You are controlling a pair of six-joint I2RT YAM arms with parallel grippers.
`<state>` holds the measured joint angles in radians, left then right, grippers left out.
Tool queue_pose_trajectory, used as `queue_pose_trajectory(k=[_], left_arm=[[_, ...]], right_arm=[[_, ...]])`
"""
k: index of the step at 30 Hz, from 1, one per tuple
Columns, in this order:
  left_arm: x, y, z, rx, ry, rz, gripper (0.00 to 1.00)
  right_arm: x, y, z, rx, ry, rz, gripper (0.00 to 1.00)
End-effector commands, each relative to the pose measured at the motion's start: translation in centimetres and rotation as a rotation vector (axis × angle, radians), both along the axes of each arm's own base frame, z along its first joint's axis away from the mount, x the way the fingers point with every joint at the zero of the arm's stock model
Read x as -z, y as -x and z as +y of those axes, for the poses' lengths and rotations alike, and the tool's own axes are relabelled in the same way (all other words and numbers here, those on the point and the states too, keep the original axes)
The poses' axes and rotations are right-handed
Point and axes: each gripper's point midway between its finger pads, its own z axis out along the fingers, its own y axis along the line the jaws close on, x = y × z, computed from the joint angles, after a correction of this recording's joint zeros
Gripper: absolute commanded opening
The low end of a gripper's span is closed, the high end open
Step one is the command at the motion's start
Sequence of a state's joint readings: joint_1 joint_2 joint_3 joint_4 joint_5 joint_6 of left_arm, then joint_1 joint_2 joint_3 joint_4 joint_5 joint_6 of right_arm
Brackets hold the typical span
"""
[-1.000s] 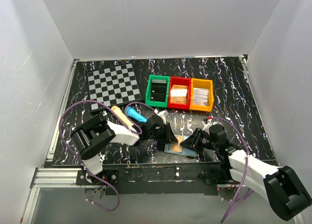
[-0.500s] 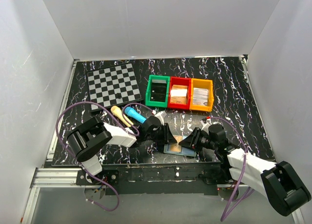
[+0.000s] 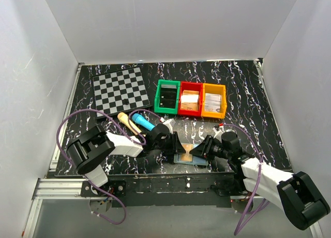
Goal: Take the credit cards out of the card holder
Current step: Remove the credit card from the card holder.
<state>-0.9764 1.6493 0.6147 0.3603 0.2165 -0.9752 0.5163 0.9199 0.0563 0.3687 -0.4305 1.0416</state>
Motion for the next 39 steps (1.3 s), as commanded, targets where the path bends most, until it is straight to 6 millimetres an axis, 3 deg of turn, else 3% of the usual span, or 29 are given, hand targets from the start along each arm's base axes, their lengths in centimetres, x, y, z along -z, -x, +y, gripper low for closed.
queue_pose_trajectory(k=[1, 9, 31, 39], left_arm=[[-0.1, -0.3, 1.1, -0.022, -0.042, -0.023, 0.23], [1.3, -0.1, 1.2, -0.023, -0.084, 0.01, 0.14], [2.2, 0.5, 0.6, 0.022, -0.057, 0.038, 0.06], [1.8, 0.4, 0.8, 0.014, -0.047, 0.027, 0.05]], right_arm=[[-2.7, -1.2, 1.0, -0.027, -0.057, -0.084, 0.38], [-3.2, -1.3, 1.3, -0.04, -0.068, -0.093, 0.38], [-4.5, -1.8, 2.7, -0.086, -0.145, -0.105, 0.4], [-3.9, -1.9, 2.5, -0.074, -0.122, -0.09, 0.21]])
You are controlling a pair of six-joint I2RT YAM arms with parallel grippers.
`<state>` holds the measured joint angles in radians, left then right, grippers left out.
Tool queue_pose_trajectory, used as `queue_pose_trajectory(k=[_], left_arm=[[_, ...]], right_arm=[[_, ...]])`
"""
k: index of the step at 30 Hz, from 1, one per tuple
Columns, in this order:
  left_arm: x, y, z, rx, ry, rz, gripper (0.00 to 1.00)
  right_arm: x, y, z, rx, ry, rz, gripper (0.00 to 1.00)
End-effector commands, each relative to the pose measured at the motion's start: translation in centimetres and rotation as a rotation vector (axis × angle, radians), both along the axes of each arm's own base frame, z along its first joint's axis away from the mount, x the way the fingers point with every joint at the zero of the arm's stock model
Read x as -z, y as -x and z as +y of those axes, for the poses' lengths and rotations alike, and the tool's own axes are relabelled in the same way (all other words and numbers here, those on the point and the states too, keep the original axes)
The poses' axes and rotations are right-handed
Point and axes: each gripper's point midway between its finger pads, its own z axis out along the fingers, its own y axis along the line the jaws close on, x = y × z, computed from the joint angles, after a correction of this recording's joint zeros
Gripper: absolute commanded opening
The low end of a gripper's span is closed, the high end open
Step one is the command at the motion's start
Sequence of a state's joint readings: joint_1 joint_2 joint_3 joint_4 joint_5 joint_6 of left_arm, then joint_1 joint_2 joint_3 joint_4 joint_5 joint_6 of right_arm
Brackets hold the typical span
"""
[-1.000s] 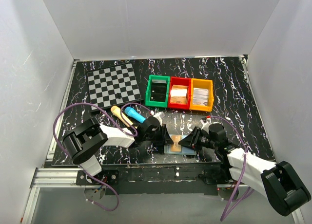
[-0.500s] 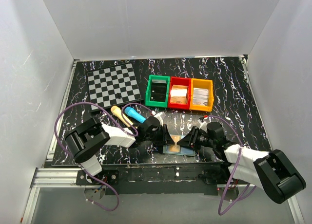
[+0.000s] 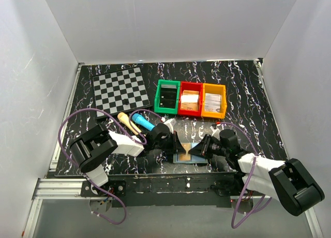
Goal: Take the credit cards out of the card holder
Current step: Remove the credit card from the card holder.
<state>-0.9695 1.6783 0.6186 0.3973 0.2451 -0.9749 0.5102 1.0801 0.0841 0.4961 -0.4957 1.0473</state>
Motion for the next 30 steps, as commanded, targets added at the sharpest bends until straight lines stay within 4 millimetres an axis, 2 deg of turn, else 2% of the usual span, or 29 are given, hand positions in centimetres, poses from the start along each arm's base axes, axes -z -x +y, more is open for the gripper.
queue_pose_trajectory(k=[1, 17, 24, 30], left_arm=[[1.6, 0.5, 1.2, -0.004, -0.065, 0.018, 0.05], [1.8, 0.4, 1.6, -0.022, -0.064, 0.028, 0.05], [2.0, 0.4, 1.7, -0.027, -0.069, 0.034, 0.0], [2.3, 0.3, 1.8, -0.03, -0.077, 0.041, 0.0]], right_arm=[[-3.7, -1.5, 1.4, -0.024, -0.093, -0.11, 0.2], [-3.6, -1.0, 0.2, 0.005, -0.036, -0.129, 0.21], [-3.5, -0.7, -0.1, 0.012, -0.025, -0.129, 0.22], [-3.8, -0.7, -0.2, 0.013, -0.021, -0.144, 0.22]])
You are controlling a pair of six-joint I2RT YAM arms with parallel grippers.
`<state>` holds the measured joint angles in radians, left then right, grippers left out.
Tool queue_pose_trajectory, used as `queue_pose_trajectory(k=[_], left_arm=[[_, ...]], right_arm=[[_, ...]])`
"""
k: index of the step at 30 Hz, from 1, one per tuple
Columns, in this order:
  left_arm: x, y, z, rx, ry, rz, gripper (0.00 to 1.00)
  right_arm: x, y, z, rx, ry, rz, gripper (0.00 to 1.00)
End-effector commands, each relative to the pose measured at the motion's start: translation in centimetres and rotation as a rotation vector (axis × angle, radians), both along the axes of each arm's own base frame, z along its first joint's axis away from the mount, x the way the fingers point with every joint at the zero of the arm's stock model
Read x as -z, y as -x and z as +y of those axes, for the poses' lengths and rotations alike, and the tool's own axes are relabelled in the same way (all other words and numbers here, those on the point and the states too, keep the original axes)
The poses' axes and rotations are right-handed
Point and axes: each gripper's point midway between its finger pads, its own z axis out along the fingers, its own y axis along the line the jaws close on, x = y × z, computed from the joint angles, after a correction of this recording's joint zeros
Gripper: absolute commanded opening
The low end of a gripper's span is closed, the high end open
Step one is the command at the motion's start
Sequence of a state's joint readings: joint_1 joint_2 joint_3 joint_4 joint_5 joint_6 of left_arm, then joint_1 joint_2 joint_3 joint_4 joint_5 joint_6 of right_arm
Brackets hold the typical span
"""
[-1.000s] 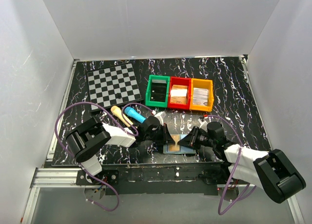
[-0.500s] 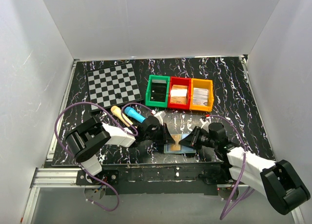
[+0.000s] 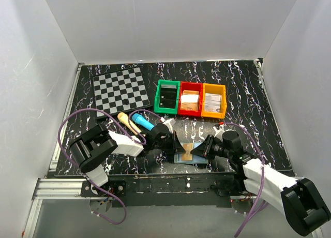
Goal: Take the credit cards out of the card holder
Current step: Remove the credit card from the card holder.
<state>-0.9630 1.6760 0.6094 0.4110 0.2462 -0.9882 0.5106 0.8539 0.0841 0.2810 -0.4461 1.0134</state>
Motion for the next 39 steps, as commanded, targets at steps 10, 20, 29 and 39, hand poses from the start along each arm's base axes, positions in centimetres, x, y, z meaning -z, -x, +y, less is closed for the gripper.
queue_pose_trajectory(k=[10, 20, 29, 39], left_arm=[[2.4, 0.5, 1.8, -0.02, -0.086, 0.037, 0.0], [2.6, 0.5, 1.7, -0.018, -0.086, 0.045, 0.0], [2.7, 0.5, 1.9, -0.021, -0.087, 0.048, 0.0], [2.8, 0.4, 1.9, -0.029, -0.093, 0.054, 0.0]], right_arm=[[-2.6, -1.0, 0.3, 0.001, -0.03, -0.092, 0.2], [-2.4, -1.0, 0.0, 0.012, -0.025, -0.092, 0.17], [-2.3, -0.9, -0.1, 0.013, -0.023, -0.09, 0.14], [-2.3, -0.7, -0.4, 0.014, -0.004, -0.087, 0.01]])
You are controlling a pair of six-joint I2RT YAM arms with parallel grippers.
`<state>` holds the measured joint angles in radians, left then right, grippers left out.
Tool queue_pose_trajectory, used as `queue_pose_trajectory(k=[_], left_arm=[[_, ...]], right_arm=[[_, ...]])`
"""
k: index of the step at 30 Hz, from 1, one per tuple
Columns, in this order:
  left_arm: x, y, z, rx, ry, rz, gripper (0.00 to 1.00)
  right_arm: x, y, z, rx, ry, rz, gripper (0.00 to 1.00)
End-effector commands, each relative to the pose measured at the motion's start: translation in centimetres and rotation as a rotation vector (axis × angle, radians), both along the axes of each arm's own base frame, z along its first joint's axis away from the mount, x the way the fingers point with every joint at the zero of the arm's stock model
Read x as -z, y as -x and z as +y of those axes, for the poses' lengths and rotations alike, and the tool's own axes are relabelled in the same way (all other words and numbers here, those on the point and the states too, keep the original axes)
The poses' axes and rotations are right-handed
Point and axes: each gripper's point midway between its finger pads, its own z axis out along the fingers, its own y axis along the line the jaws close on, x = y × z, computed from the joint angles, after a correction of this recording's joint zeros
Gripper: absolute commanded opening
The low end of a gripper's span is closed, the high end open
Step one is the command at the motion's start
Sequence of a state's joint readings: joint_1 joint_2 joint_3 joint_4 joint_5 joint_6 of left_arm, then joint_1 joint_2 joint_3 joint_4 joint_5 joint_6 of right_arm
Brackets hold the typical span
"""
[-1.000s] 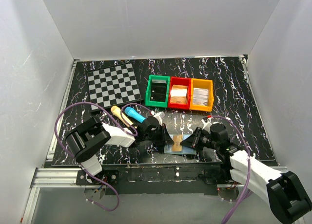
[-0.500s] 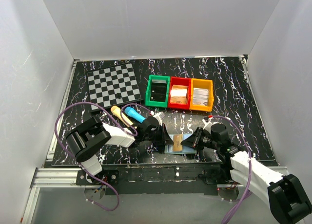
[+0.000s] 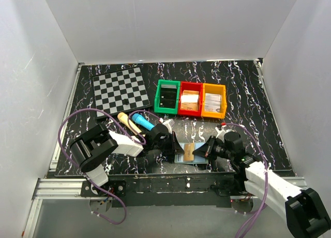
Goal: Take the credit cards out of the card holder
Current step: Remove the credit card from the card holder.
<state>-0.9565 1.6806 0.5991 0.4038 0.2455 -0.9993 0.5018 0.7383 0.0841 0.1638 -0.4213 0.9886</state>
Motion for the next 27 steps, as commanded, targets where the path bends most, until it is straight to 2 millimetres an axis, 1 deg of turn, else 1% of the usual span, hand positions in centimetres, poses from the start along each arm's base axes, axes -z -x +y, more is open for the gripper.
queue_pose_trajectory(k=[1, 4, 8, 16, 19, 27], left_arm=[[2.1, 0.4, 1.4, -0.016, -0.075, 0.033, 0.0], [2.2, 0.4, 1.5, -0.016, -0.076, 0.034, 0.0], [2.2, 0.4, 1.6, -0.02, -0.076, 0.035, 0.0], [2.2, 0.4, 2.0, -0.037, -0.059, 0.044, 0.0], [1.9, 0.2, 2.1, -0.038, -0.056, 0.033, 0.0], [0.6, -0.1, 1.6, -0.026, -0.033, 0.003, 0.0]], right_arm=[[-2.1, -0.9, 0.4, -0.003, -0.024, -0.062, 0.01], [-1.9, -0.9, 0.2, 0.002, -0.016, -0.054, 0.01], [-2.3, -0.9, -0.2, 0.002, 0.008, -0.069, 0.01], [-2.4, -0.2, -1.5, 0.001, 0.11, -0.052, 0.01], [-2.4, 0.1, -1.9, 0.007, 0.13, -0.047, 0.01], [-3.1, 0.4, -2.7, 0.018, 0.161, -0.065, 0.01]])
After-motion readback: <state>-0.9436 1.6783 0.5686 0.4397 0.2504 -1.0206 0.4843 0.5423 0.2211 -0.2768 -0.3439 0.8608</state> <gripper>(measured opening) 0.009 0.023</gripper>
